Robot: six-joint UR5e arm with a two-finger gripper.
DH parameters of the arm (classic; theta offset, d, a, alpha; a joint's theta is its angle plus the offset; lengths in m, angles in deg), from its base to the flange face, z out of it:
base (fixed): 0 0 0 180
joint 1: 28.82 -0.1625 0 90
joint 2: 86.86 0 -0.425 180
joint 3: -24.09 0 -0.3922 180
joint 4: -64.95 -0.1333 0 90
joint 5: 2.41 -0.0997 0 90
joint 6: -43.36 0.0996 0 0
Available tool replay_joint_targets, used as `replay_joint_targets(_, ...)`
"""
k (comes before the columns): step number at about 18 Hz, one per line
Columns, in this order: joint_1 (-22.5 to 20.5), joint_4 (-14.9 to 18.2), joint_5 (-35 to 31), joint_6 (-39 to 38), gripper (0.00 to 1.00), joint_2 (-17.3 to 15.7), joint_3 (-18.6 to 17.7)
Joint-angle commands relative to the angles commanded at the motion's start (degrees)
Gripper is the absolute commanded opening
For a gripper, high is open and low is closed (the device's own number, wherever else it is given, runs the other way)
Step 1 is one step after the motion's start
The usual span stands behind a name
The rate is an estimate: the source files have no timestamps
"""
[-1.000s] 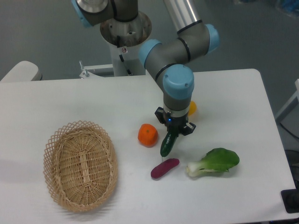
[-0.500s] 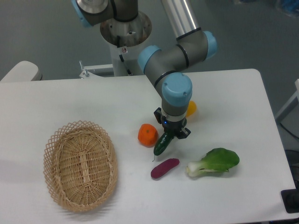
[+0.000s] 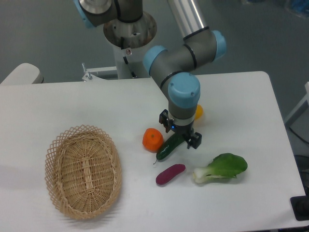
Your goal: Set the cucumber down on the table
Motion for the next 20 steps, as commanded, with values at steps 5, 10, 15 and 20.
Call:
replay_joint_targets(5, -0.7, 0.0, 2.6, -1.4, 1.0, -0.1, 5.4)
replay_joint_targets(10, -4.3, 1.0, 2.1, 2.3, 1.0, -0.1, 10.9)
replay_joint_targets(15, -10.3, 6.5, 2.4, 17.2, 1.0, -1.0, 13.0)
replay_joint_targets(20, -16.2, 7.2, 5.6, 29.2, 1.0, -0.9, 12.3)
